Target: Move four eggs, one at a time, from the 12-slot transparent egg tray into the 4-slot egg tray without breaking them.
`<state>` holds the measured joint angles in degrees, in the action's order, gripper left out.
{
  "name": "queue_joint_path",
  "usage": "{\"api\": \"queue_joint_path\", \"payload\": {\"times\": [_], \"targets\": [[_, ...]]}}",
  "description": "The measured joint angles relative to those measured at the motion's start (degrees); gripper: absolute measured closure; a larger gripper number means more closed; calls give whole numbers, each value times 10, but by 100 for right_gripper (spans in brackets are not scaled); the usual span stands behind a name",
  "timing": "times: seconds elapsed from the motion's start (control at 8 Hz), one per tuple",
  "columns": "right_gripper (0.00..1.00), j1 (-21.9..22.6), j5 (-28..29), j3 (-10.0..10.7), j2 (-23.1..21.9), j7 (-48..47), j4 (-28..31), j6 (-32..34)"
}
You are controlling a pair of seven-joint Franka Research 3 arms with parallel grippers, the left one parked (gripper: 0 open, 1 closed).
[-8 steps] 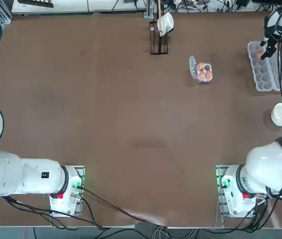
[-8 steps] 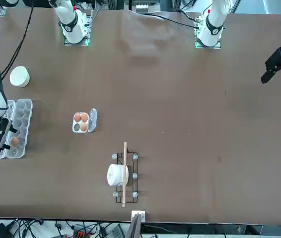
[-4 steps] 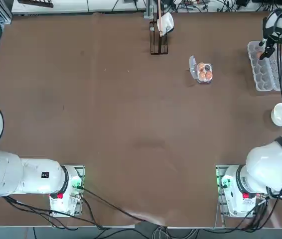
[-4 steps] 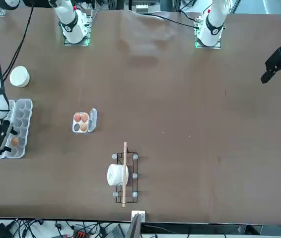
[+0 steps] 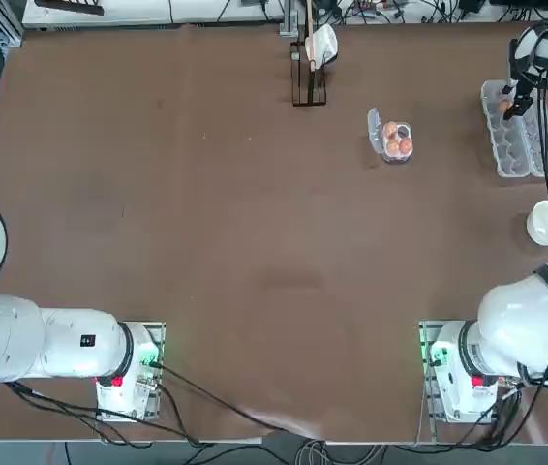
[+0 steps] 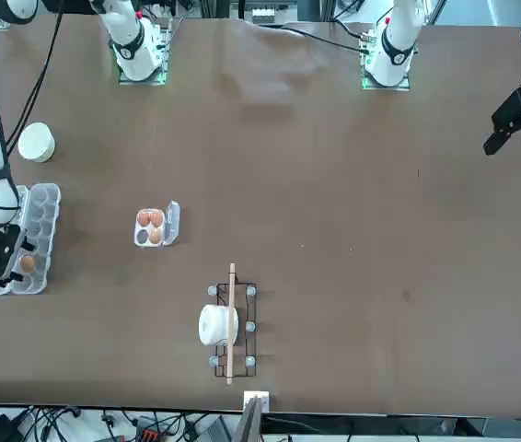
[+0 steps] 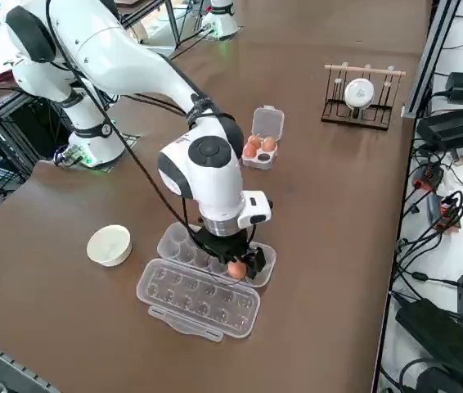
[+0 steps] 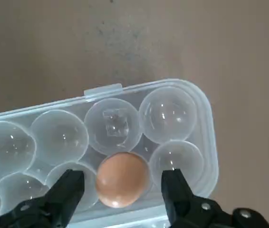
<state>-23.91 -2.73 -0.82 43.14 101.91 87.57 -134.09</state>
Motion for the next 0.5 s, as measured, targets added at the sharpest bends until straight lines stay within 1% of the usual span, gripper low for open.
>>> {"api": "queue_joint_path", "payload": {"times": [0.5], "targets": [[10,0,0,0,2,7,0,-2]]}}
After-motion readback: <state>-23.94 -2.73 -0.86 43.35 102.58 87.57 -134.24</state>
